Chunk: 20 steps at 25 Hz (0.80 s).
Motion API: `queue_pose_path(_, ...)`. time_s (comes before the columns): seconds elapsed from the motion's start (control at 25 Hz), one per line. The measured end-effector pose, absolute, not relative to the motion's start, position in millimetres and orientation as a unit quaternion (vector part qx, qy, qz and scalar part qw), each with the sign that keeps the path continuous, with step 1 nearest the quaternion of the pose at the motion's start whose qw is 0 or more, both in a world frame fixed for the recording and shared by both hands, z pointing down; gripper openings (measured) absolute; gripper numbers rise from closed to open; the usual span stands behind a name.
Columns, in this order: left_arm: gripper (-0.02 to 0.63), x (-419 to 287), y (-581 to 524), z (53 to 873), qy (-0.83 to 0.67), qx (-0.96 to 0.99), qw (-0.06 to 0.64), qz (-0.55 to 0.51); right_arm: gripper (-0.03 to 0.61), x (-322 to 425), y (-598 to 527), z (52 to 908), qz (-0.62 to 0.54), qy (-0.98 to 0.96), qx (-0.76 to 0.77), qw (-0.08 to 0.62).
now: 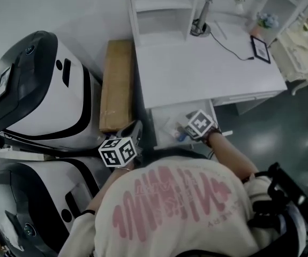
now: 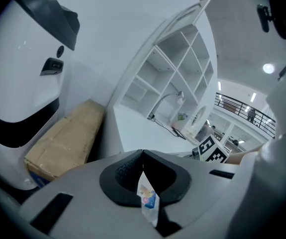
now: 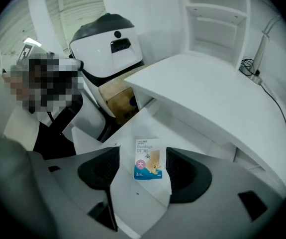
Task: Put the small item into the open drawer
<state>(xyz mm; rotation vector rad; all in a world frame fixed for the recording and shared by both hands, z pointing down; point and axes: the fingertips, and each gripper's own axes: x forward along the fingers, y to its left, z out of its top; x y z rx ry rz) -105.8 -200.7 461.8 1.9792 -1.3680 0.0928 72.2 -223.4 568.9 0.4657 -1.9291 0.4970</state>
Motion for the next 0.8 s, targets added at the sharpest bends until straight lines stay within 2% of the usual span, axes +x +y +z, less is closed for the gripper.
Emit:
queue_pose_path(0.28,0.031,-85.8,-190.9,442.7,-0.515,0.786,0.337,0.052,0.302,82.3,-224.1,529.2,0.247,-0.827,0.298,0.407)
queue_pose_path(0.48,0.031,-92.5,-194.9,422.5,-0.52,0.791,0.32,0.035,0.298,89.0,-236.9,490.4,0.307,-0.827,0.385,0.271)
queue_pose_path(0.68,0.031,-93.3,-198.7,400.1,-0.524,0.805,0.276,0.048,0.232,87.8,-240.2,448.7,0.324,-0.83,0.416,0.181)
queue_pose_path(0.8,0.031,-89.5,-202.4,377.2,-0.52,0.815,0.251,0.041,0.22,83.0,-242.0,420.6,0.312,-0.839,0.423,0.142)
